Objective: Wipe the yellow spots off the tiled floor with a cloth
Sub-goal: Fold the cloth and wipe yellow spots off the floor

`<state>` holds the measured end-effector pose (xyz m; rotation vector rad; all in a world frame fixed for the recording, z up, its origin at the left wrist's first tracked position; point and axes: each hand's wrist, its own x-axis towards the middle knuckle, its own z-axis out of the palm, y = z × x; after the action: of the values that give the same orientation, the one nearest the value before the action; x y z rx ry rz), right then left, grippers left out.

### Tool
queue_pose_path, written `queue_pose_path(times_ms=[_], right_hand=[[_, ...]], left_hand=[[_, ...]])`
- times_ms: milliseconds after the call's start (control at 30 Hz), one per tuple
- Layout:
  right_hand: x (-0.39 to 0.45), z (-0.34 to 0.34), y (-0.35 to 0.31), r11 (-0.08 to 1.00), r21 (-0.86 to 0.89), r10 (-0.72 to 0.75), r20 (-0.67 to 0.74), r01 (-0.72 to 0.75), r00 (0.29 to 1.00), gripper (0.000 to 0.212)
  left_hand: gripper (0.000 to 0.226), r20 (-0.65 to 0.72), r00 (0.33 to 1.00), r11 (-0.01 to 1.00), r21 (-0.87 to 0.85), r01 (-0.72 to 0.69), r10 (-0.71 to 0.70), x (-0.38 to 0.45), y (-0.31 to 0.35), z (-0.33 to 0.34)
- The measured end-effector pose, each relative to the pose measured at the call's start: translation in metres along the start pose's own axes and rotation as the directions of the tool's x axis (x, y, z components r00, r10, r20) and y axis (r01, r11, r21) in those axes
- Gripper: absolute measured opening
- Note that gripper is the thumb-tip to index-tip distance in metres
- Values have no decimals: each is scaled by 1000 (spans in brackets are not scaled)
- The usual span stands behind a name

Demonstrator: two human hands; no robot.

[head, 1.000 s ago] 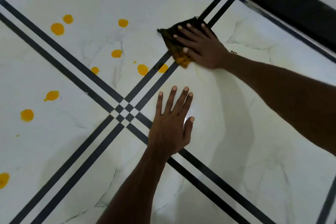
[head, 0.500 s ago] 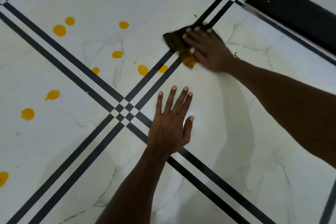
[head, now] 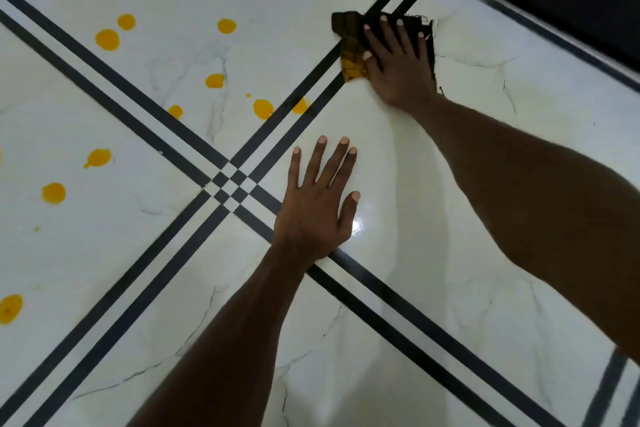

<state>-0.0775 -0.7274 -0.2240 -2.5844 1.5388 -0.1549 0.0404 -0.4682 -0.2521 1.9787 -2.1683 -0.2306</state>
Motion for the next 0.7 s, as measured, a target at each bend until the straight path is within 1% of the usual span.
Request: queue_pose_path(times_ms=[33,67,100,133,167,200,233,267,300,333,367,400,433,467,533,567,633,700], right_hand=[[-5,2,-13,1000,-4,7,9,-7,1000,59],[-18,3,-22,998,-15,-61,-7,61,998,59],[-34,5,-24,979,-33,-204,-19,203,979,59],[-51,6,-16,936,-53,-348,1,348,937,58],[-66,3,-3,888,-67,-453,49,456,890,57],[-75,-1,11,854,-73,-509,95,516,856,56],[-76,-2,23,855,-83,-505,97,512,858,56],[-71,-3,29,899,-88,-425,68,430,903,57],[-63,-4,30,954,-76,-289,28,290,957,59],[-55,-2,24,991,-36,-126,6,127,992,61],[-46,0,12,1000,-4,-10,0,10,1000,61],[-43,2,-1,999,12,34,9,-34,999,60],[-49,4,-15,1000,7,7,11,-7,1000,61],[-56,9,-25,997,-4,-75,15,75,997,62],[-83,16,-28,964,-33,-265,3,265,964,60],[-97,16,-24,950,-40,-309,-3,309,951,58],[-111,14,-14,950,-8,-313,11,313,950,57],[-118,14,-10,967,16,-256,40,256,966,59]], left_hand=[[69,5,1000,1000,9,-1,1,0,0,1],[69,5,1000,1000,15,-2,2,0,0,1],[69,3,1000,1000,15,-1,1,-1,0,0],[68,-1,1000,1000,13,-1,1,-1,0,0],[68,-9,1000,1000,10,-3,3,-2,0,-1],[68,-17,1000,1000,9,-4,4,-3,1,-1],[67,-19,1000,1000,3,-5,5,-3,1,-1],[67,-20,1000,1000,-3,-9,9,-2,2,-1],[67,-21,1000,1000,-4,-9,9,-1,1,-1],[67,-21,1000,1000,-2,-6,6,-1,1,0],[68,-21,1000,1000,2,-6,6,-1,1,0],[68,-20,1000,1000,5,-12,12,-1,0,0],[68,-24,1000,1000,7,-17,17,-2,1,0],[67,-28,999,1000,6,-18,19,-1,-1,1],[66,-43,999,1000,0,-16,16,-2,0,0],[66,-55,998,1000,-2,-15,15,-2,1,-1],[65,-65,998,999,-34,-4,2,-3,2,-2],[63,-63,998,998,-64,9,-13,-3,2,-4]])
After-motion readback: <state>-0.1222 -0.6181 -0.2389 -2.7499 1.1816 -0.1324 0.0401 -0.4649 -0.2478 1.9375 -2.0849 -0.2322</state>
